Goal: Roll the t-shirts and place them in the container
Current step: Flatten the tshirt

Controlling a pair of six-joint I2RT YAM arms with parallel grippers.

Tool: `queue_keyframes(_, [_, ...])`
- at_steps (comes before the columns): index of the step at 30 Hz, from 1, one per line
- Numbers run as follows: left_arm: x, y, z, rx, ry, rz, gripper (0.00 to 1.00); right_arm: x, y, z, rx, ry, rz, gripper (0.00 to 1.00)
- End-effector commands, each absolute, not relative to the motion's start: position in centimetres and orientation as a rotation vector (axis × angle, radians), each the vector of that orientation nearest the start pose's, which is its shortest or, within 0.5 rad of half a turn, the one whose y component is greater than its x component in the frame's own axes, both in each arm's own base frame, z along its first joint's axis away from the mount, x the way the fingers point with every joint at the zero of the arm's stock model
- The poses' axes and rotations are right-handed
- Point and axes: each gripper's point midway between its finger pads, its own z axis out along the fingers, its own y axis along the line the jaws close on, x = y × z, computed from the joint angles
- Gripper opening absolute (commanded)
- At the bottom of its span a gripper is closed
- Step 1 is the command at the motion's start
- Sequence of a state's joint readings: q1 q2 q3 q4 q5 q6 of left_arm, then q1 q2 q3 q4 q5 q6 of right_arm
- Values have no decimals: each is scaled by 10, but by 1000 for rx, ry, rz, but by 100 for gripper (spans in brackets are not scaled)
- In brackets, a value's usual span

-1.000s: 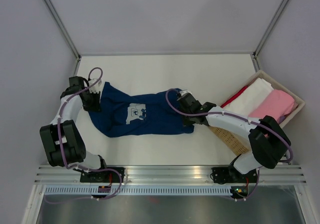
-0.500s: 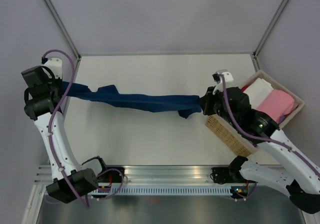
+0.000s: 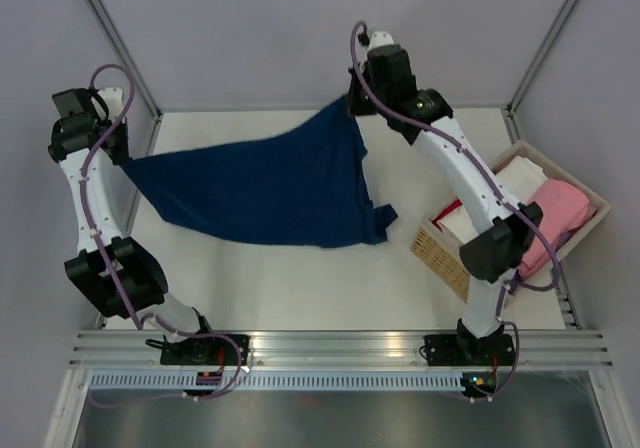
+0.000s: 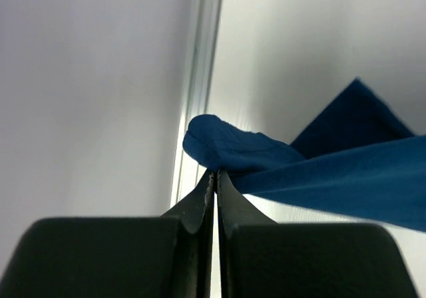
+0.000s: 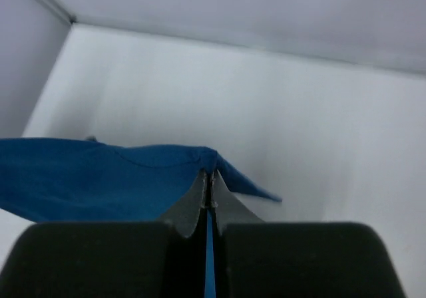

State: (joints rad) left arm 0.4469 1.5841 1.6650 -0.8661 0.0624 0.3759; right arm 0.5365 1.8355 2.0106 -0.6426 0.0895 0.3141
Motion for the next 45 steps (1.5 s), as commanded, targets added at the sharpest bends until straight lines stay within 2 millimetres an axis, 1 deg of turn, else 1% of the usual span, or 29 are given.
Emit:
queue_keyframes(1, [388,183,353,-117,2085,362,2,464,239,494,-86,1676,485,0])
queue_keyframes(3, [389,185,387,-120,1998,398,2,464,230,516,-67,1616,493,0])
queue_keyframes(4, [387,187,403,-125,1960,427,2,468,230,516,-73,1598,492,0])
queue_keyframes(5, [387,190,413,-129,1931,445,2,444,213,547,-58,1523,502,0])
queue_keyframes(6, [386,192,418,-132,1916,456,2,439,206,550,-46,1498,491,0])
queue_keyframes(7, [386,192,422,-132,1906,463,2,446,210,526,-59,1517,479,0])
queue_keyframes(8, [386,192,422,-133,1900,459,2,426,198,542,-64,1470,473,0])
queue_keyframes(9, [386,190,422,-126,1898,451,2,424,195,535,-59,1481,460,0])
queue_keyframes(10, [388,186,410,-114,1922,417,2,428,196,508,-69,1539,441,0])
queue_keyframes(11, [388,184,402,-109,1938,397,2,419,193,505,-75,1547,441,0])
queue_keyframes(12, [387,182,399,-104,1933,386,2,423,193,467,-83,1634,415,0])
queue_keyframes(13, [388,179,371,-102,1990,349,2,415,189,456,-79,1661,413,0])
queue_keyframes(14, [387,177,357,-97,2012,333,2,412,189,437,-55,1707,425,0])
queue_keyframes(15, [386,175,347,-96,2023,322,2,413,190,383,-48,1814,408,0])
queue_keyframes(16, [381,173,310,-98,2100,288,2,403,190,367,-40,1838,433,0])
queue_keyframes(17, [378,172,293,-98,2134,274,2,399,194,341,-18,1887,469,0])
queue_keyframes(18, [371,170,256,-98,2203,246,2,391,200,286,-34,1986,488,0])
queue_keyframes(19, [367,169,236,-99,2240,231,2,387,204,257,-41,2045,505,0])
queue_keyframes(20, [362,169,216,-99,2279,222,2,375,205,208,-46,2146,497,0])
queue_keyframes(21, [352,166,175,-94,2353,201,2,371,206,172,-41,2235,476,0])
queue_keyframes(23, [342,163,137,-86,2424,181,2,348,211,113,-83,2374,455,0])
queue_keyframes(24, [332,160,103,-82,2483,167,2,340,212,85,-103,2445,427,0])
queue_keyframes(26, [316,153,68,-71,2555,135,2,318,220,55,-169,2513,381,0])
queue_keyframes(27, [312,152,59,-72,2571,132,2,312,221,45,-185,2533,355,0])
queue_keyframes(29, [306,149,46,-63,2593,120,2,297,220,34,-210,2552,295,1])
queue_keyframes(32, [302,147,45,-48,2584,119,2,286,214,31,-183,2557,279,2])
queue_keyframes(40, [285,153,54,-18,2586,216,2,264,196,50,-184,2563,236,13])
queue_keyframes(44, [280,146,58,25,2581,188,2,262,191,76,-231,2522,230,51])
queue_keyframes(45, [280,144,61,32,2575,180,2,264,195,85,-245,2501,255,56])
